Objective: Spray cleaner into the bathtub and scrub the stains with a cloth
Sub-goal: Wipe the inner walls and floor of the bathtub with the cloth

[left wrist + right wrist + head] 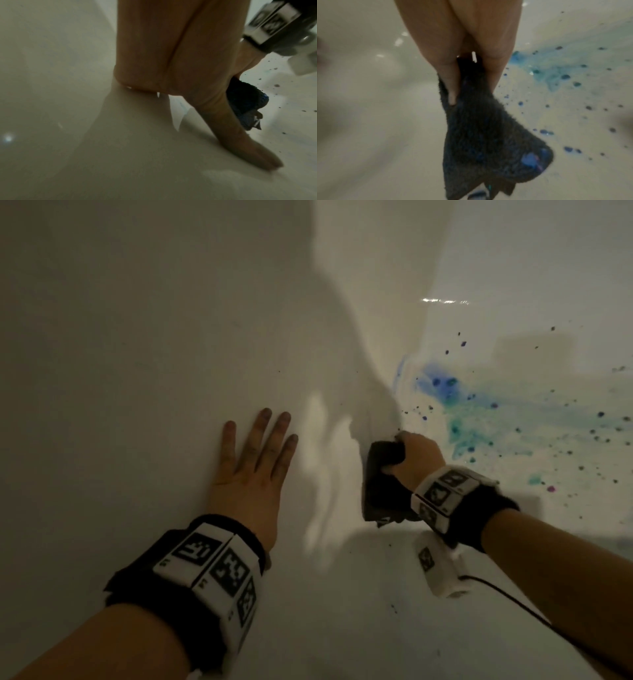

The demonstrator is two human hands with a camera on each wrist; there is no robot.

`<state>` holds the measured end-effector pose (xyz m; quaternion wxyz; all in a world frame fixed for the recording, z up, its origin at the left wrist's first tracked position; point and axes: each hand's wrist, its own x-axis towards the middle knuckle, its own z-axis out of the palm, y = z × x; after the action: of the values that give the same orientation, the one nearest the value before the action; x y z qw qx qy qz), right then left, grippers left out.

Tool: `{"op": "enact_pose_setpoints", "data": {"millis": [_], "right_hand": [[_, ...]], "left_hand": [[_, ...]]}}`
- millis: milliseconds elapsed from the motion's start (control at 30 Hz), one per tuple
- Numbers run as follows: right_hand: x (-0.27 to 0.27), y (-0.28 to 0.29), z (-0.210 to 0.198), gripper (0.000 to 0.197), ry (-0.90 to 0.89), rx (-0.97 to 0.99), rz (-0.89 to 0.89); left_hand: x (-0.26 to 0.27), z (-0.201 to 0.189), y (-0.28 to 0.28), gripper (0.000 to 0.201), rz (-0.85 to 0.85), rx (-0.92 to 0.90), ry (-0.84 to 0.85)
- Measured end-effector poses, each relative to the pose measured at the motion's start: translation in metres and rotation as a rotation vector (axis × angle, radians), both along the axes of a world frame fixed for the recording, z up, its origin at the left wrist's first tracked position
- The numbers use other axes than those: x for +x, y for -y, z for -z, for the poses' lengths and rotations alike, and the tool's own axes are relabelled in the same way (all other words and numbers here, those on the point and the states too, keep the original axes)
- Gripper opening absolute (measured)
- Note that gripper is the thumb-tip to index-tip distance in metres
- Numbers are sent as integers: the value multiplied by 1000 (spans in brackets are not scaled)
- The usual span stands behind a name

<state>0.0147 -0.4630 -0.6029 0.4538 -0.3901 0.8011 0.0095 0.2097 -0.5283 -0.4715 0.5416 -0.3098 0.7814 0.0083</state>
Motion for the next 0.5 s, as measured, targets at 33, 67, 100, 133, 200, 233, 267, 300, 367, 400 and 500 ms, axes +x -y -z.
{"op": "enact_pose_setpoints", "data": {"millis": [33, 67, 100, 133, 200, 233, 267, 300, 367, 400, 500], "right_hand": [[1, -4, -17, 32, 100, 2, -43], [5, -11, -33, 26, 226, 21, -124], [13, -18, -49, 25, 339, 49, -234], [23, -24, -66, 26, 424, 75, -353], [49, -34, -91, 32, 586, 44, -509], [65, -38, -99, 34, 662, 2, -549], [81, -39, -104, 32, 713, -38, -555], [97, -38, -108, 29, 735, -76, -536], [125, -35, -105, 25, 726, -122, -465], [136, -33, -101, 26, 714, -124, -431], [146, -31, -86, 30, 653, -150, -362]], "left_hand": [[0, 1, 0, 129, -14, 2, -14], [0, 1, 0, 123, -26, 3, -24], [-1, 0, 0, 120, -32, 3, -26], [-3, -1, -1, 118, -30, 4, -26], [-5, -3, -1, 112, -17, 2, -31], [-6, -4, 0, 105, -14, 1, -39], [-6, -5, 2, 95, -12, 8, -51], [-6, -6, 4, 86, -7, 23, -63], [-5, -7, 10, 77, 25, 44, -78], [-3, -9, 12, 77, 41, 48, -79], [-1, -11, 14, 83, 74, 44, -76]]}}
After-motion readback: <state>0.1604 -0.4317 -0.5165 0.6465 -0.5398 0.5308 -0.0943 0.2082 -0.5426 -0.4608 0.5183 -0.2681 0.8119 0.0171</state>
